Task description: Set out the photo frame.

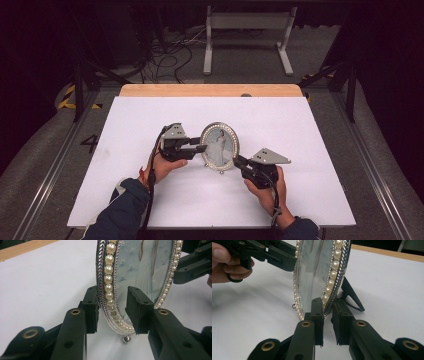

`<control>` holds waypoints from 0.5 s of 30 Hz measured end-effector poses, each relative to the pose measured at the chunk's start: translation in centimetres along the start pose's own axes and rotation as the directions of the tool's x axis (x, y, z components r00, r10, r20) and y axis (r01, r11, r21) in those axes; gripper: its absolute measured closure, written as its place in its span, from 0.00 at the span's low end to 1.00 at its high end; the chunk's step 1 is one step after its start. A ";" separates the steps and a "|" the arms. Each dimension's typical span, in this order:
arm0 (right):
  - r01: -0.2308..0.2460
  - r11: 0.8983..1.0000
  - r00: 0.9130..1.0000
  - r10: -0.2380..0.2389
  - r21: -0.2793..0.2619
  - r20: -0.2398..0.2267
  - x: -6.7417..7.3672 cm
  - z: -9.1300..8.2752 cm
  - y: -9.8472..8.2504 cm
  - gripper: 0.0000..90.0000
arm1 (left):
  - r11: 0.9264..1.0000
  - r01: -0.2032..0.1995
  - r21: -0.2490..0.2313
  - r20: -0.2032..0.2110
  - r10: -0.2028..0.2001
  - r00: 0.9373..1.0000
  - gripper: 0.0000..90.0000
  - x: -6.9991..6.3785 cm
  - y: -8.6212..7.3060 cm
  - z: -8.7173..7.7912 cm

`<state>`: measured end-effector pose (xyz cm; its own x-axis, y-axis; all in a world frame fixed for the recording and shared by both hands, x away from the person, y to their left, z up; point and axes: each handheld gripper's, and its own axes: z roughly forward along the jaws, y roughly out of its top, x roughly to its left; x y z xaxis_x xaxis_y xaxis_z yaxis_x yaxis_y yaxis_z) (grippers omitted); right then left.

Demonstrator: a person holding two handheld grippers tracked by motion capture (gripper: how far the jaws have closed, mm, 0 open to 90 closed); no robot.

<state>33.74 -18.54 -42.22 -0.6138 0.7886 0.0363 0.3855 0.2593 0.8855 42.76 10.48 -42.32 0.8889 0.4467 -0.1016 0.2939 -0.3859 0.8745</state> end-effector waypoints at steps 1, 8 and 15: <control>-0.001 1.000 1.000 0.001 0.001 0.003 0.0 0.0 0.0 0.88 | 1.000 -0.001 -0.002 0.001 0.001 1.000 0.71 -0.1 0.0 -0.1; -0.004 1.000 1.000 0.004 -0.001 0.011 -0.1 0.5 0.2 0.87 | 0.999 -0.034 0.014 -0.053 0.035 0.998 0.73 -1.2 -0.6 -1.0; -0.012 1.000 1.000 0.012 0.001 0.015 -0.4 0.8 0.3 0.86 | 0.999 -0.045 0.021 -0.081 0.047 0.996 0.77 -1.9 -0.8 -1.6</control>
<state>34.62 -18.31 -42.36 -0.5989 0.7998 0.0401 0.3932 0.2501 0.8848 40.26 11.23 -42.02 0.8703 0.4919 -0.0222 0.2610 -0.4227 0.8679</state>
